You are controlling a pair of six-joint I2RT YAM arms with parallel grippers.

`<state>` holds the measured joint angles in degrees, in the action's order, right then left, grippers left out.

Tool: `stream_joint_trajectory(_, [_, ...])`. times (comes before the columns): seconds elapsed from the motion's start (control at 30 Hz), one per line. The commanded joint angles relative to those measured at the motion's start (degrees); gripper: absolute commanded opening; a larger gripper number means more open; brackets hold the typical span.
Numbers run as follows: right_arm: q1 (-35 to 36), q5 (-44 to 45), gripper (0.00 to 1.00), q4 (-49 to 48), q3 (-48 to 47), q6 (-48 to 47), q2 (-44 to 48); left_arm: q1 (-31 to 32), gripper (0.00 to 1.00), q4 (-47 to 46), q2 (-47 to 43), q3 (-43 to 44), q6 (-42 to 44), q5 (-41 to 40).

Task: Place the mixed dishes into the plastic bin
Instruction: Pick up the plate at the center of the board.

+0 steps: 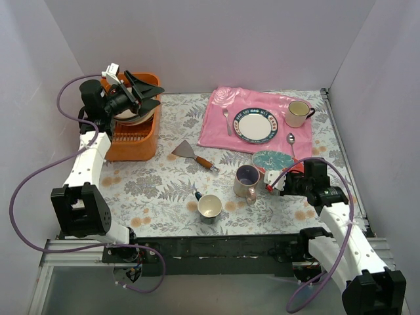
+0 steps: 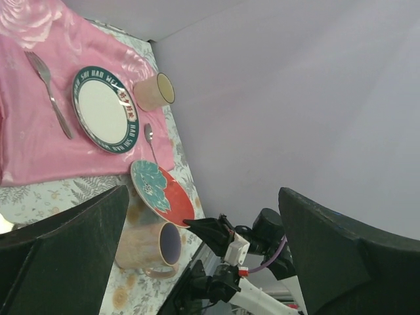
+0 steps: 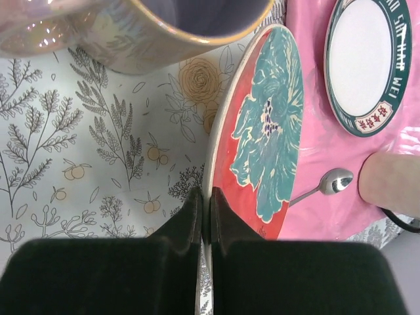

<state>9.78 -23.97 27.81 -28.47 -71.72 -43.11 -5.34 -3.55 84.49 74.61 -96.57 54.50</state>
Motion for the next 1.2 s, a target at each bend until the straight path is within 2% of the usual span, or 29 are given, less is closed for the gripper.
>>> stream_joint_trajectory(0.0, [0.2,-2.1,0.01,-1.9,-8.6,8.2,-2.4,2.7,0.98,-3.4,0.8,0.3,-3.1,2.1])
stream_joint_trajectory(0.1, [0.2,-3.4,0.01,-1.9,-11.2,10.6,-4.4,4.6,0.98,-3.4,2.0,0.5,-4.6,1.9])
stream_joint_trajectory(0.17, [0.2,-3.9,0.01,-1.7,-13.7,11.8,-5.5,8.6,0.98,-3.5,3.2,0.5,-5.9,1.6])
stream_joint_trajectory(0.47, [0.2,-7.4,0.01,-1.5,-22.2,16.3,-10.1,18.1,0.98,-2.0,9.1,0.8,-10.8,-1.2])
stream_joint_trajectory(0.7, [0.2,-9.5,0.01,-1.4,-28.1,16.9,-13.5,23.7,0.98,7.0,14.6,5.1,-10.4,-3.3])
stream_joint_trajectory(1.17, [2.9,-11.7,0.01,-3.2,-34.1,14.4,-19.1,32.1,0.98,12.8,24.1,14.3,-11.8,-7.3])
